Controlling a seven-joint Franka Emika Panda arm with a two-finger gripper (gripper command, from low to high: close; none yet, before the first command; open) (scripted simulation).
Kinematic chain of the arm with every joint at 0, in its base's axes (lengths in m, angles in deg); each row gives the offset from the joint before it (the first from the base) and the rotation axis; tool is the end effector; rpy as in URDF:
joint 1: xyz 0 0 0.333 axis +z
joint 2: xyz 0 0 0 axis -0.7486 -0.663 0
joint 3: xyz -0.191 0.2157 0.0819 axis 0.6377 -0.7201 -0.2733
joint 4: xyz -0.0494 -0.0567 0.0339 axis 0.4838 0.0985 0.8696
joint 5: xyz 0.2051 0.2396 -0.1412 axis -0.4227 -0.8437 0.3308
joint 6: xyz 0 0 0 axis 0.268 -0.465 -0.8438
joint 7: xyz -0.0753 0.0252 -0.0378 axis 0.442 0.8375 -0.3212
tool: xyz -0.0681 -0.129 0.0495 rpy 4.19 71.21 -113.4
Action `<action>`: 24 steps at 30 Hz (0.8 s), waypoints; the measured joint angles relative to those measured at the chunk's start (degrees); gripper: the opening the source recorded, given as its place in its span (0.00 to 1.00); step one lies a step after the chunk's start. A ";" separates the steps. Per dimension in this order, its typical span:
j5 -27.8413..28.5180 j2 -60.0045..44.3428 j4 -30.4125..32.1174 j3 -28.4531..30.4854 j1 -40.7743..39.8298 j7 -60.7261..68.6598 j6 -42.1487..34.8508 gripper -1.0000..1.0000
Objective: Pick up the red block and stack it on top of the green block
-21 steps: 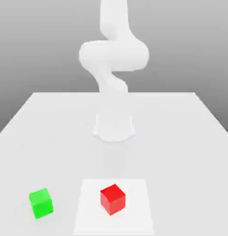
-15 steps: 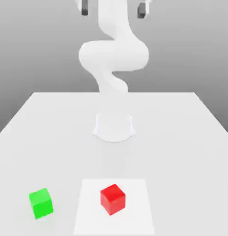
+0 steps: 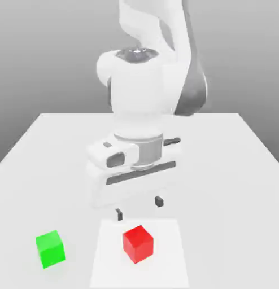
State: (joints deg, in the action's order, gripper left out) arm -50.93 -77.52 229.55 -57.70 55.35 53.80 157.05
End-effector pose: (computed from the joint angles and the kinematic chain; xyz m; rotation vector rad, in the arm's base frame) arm 0.3966 -0.0022 0.1972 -3.1197 0.3299 -0.0295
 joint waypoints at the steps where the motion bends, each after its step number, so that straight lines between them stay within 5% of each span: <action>1: -0.50 -2.08 0.06 -0.35 -0.25 0.79 1.58 0.50; 5: -3.04 -10.39 -0.85 -2.51 -1.86 3.07 8.44 0.50; 6: -3.54 -12.15 -1.10 -3.10 -2.34 3.46 9.93 0.00; 13: -3.46 -12.42 -1.14 -3.28 -2.52 3.40 10.09 0.00; 19: 0.05 -1.82 0.28 -1.47 -2.10 0.50 0.93 0.00; 24: -0.11 -0.45 -3.71 3.97 -10.86 -6.85 -4.51 0.00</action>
State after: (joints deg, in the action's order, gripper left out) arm -51.04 -77.97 225.85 -53.73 44.49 46.95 152.54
